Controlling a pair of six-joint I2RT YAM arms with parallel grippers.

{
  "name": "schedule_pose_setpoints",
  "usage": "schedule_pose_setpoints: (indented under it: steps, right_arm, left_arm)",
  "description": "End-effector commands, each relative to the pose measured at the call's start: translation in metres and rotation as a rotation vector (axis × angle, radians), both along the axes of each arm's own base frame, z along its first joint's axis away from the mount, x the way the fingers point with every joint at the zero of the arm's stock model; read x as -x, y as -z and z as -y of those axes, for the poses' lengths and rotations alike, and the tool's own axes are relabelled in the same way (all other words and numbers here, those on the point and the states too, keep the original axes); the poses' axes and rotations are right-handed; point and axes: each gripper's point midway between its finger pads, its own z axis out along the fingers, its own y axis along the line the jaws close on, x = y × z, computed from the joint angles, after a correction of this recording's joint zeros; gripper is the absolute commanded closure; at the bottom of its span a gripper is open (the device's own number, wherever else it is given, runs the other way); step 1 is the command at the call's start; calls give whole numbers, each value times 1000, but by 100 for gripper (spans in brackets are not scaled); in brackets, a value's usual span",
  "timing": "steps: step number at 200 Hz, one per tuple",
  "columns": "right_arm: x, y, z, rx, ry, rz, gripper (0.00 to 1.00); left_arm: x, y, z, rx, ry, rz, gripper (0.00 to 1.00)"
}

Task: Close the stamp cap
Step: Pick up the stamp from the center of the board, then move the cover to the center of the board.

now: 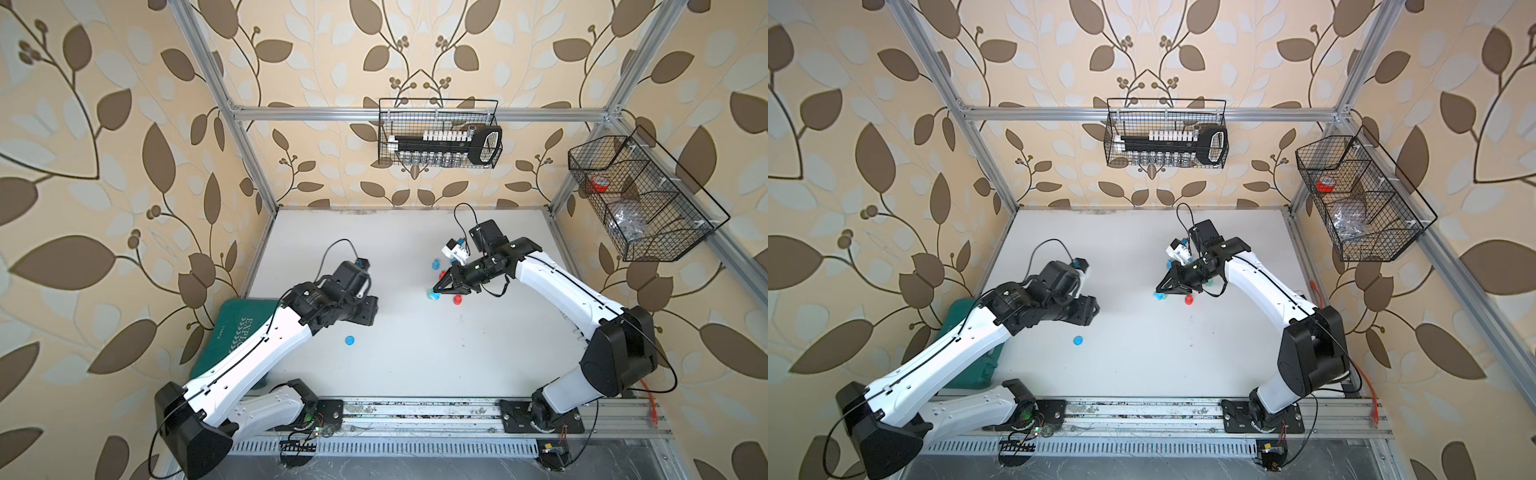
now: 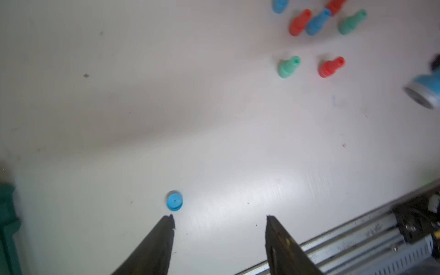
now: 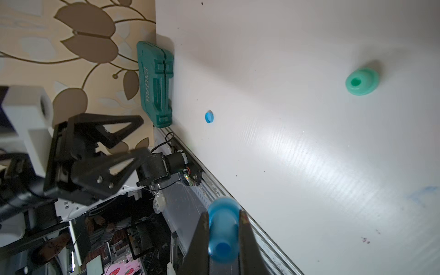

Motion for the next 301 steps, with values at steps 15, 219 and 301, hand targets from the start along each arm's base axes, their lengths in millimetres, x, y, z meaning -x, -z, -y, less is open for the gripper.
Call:
schedule_pose_setpoints:
  steps: [15, 219, 301]
  right_arm:
    - [13, 5, 15, 100, -22, 8, 89]
    - [31, 22, -3, 140, -56, 12, 89]
    - [27, 24, -4, 159, -53, 21, 89]
  left_arm:
    - [14, 36, -44, 58, -289, -164, 35]
    - [17, 161, -40, 194, -541, -513, 53]
    - [11, 176, 37, 199, -454, -531, 56]
